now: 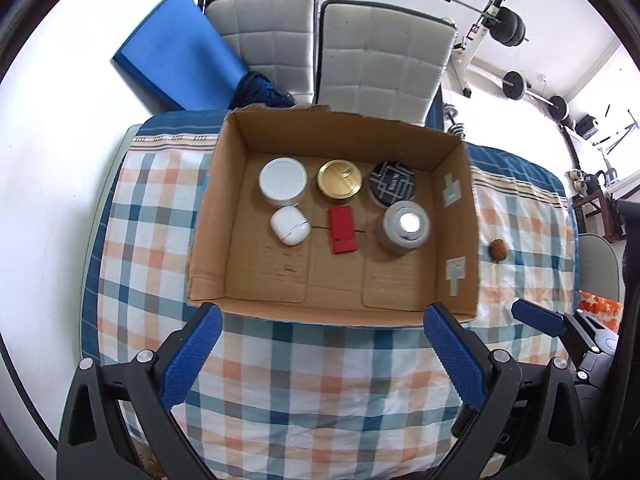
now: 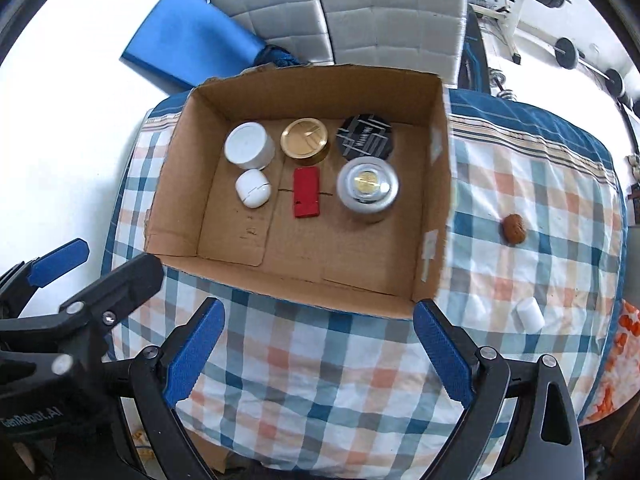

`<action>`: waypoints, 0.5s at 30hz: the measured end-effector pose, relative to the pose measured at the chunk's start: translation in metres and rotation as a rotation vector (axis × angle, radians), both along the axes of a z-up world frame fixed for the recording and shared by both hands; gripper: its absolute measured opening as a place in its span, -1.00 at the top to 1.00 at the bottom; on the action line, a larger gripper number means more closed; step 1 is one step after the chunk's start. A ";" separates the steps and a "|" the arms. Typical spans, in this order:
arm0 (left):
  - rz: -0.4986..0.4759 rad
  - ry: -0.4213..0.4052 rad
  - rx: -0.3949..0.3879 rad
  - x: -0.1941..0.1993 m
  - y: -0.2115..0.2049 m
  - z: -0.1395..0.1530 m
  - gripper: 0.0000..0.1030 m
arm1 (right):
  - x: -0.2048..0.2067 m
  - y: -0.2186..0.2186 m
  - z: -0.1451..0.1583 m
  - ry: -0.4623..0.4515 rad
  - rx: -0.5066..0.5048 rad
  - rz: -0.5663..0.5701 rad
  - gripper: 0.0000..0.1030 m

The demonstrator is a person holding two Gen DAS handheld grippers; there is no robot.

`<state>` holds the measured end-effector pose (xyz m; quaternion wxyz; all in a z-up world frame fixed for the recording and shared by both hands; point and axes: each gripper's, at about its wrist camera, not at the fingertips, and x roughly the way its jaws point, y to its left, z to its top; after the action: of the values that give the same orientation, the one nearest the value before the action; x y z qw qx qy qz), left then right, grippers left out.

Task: Organize rigid objects
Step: 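Open both grippers and lift them out of the box, then grasp the white cylinder with the right gripper while the left gripper grasps the walnut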

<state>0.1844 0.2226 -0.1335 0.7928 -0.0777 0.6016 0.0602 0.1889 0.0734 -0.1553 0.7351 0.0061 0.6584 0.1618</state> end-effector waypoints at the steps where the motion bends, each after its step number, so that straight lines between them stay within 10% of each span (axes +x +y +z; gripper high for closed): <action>1: -0.004 -0.013 0.002 -0.001 -0.007 0.003 -1.00 | -0.001 -0.010 0.000 0.002 -0.004 -0.014 -0.89; 15: -0.136 0.037 0.113 0.031 -0.158 -0.069 -1.00 | 0.016 -0.196 -0.094 0.107 -0.232 -0.156 -0.89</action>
<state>0.2159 0.0650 -0.2023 0.7870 0.0091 0.6155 0.0417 0.2044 -0.1227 -0.2490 0.7051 -0.0194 0.7084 0.0264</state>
